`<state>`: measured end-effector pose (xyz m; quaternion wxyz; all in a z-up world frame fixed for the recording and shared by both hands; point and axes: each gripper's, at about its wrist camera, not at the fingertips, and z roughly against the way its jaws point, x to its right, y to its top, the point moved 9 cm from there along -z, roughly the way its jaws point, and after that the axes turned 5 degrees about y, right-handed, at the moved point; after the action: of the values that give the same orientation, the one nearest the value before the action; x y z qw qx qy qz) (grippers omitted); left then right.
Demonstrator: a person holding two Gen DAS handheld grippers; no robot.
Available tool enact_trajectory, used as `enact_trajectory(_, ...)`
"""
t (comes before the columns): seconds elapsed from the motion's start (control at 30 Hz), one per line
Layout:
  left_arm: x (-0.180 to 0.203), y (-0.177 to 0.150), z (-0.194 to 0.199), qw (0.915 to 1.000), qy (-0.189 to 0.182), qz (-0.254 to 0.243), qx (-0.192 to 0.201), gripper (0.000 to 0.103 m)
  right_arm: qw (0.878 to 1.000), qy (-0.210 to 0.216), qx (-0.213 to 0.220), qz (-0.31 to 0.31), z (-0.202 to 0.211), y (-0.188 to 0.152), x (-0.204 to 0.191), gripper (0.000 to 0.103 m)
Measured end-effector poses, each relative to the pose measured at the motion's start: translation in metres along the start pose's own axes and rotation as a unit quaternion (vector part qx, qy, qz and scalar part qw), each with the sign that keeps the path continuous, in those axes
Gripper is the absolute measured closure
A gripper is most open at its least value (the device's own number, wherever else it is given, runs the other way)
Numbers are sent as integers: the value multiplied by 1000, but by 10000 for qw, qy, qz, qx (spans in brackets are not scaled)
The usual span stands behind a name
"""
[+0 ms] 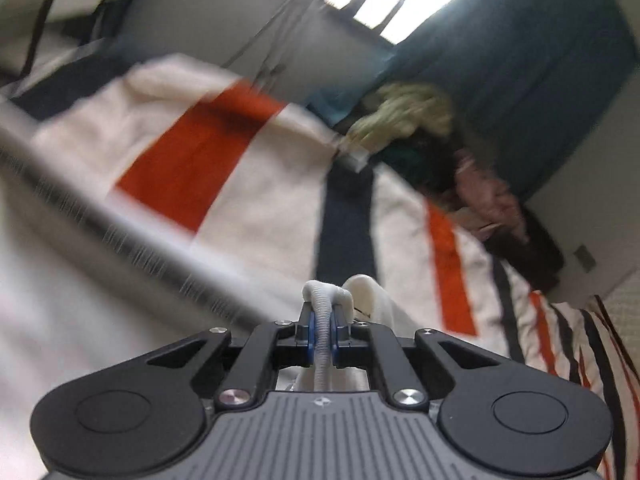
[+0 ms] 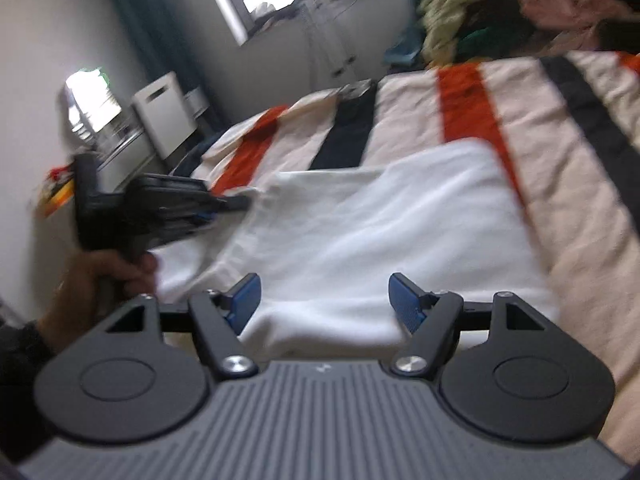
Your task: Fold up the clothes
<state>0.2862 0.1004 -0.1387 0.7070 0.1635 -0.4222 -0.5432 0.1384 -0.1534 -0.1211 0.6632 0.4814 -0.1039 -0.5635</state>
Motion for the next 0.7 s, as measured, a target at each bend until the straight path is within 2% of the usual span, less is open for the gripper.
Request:
enact_trajectory(0.07,5,8,-8,9988,197,-416,138,95,9989,-392,178,181,-1,4,9,31)
enact_trajectory(0.1,4,7,-14,9984,255,-506,67,92,9984,-501,199,176,-2,6,13,30)
enact_trajectory(0.13,1,5,-20,9980,306,-549,-16,84,9984,-519,195,105,-3,6,17,31)
enact_trajectory(0.2,-12,-2,-23,9985,368,-345,-216,81,9985,-520,162,-34,-5,6,23,31)
enact_trajectory(0.27,-21,-2,-12,9989,411,-200,-110,68,9983,-552,136,-84,-6,5,26,31)
enact_trajectory(0.3,-22,-1,-3,9991,393,-147,-55,56,9983,-556,133,-85,-7,5,27,31)
enact_trajectory(0.33,-24,1,5,9993,374,-94,0,49,9983,-559,135,-80,-6,6,27,31)
enact_trajectory(0.4,-23,3,26,9994,309,-41,139,45,9982,-576,150,-34,-6,6,26,31)
enact_trajectory(0.53,-9,-14,71,9998,-117,140,103,38,9973,-718,169,59,-7,4,27,31)
enact_trajectory(0.63,4,-49,95,9975,-489,470,-198,38,9960,-863,188,113,-7,5,30,31)
enact_trajectory(0.7,7,-73,102,9966,-466,548,-401,39,9955,-919,179,107,-8,6,32,31)
